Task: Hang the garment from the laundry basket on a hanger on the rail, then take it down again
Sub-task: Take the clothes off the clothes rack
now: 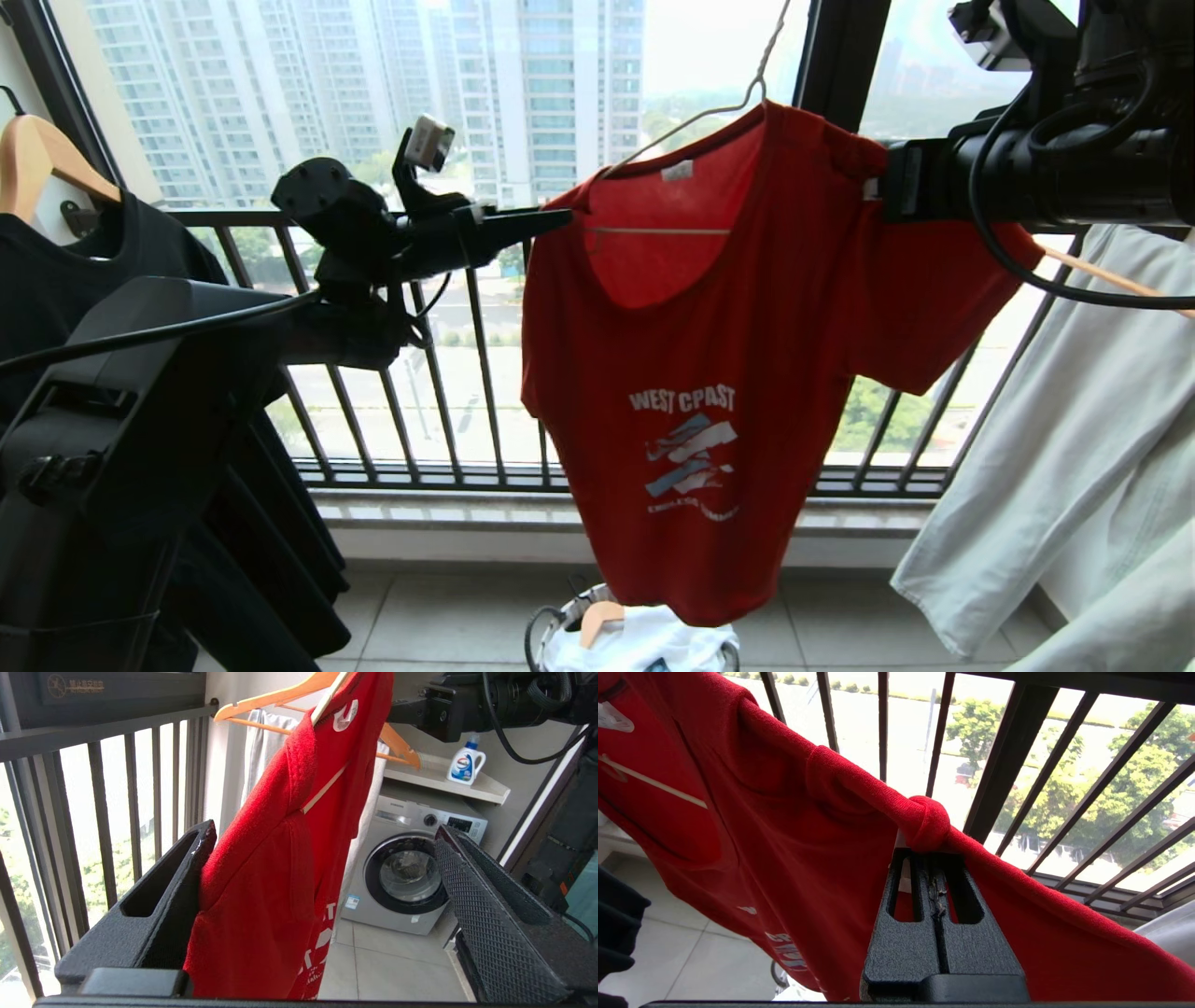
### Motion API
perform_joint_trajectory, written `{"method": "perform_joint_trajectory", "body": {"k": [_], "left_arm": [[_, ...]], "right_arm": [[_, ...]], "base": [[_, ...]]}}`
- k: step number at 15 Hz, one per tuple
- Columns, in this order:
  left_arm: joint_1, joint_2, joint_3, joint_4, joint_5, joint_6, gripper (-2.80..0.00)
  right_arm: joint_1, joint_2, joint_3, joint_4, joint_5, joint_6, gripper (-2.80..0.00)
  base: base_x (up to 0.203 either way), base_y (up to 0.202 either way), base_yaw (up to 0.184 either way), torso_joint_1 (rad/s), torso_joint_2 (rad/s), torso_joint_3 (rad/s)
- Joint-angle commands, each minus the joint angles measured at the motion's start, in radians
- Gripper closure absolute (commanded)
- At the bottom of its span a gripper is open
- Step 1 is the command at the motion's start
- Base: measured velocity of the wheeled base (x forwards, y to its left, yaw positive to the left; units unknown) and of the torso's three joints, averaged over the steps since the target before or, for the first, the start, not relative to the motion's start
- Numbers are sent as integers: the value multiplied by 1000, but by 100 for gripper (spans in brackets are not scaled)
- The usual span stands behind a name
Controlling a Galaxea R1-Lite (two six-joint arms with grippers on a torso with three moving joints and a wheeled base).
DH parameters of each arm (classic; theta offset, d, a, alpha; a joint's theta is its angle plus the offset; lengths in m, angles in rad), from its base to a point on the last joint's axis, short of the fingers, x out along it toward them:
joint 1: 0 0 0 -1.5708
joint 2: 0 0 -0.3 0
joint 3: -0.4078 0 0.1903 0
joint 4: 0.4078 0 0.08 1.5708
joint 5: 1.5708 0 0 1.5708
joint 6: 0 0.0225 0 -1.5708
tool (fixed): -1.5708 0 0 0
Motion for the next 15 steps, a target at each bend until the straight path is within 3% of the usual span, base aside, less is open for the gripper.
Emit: {"method": "perform_joint_trajectory", "body": {"k": [1,6,11,15], "left_arm": [[0,-10,27,-63,-25,-57,-280],[3,-88,112,-100,-101,-149,-280],[2,-164,234,-118,-117,-154,-280],[1,-252,354,-171,-181,-155,-280]], "right_arm": [[-1,2,-4,1,-1,0,0],[-4,5,-14,1,1,2,0],[-5,19,-32,4,1,2,0],[-5,31,-46,3,1,3,0]], "base": [[0,0,0,0,0,0],[0,0,0,0,0,0],[0,0,0,0,0,0],[0,0,0,0,0,0]]}}
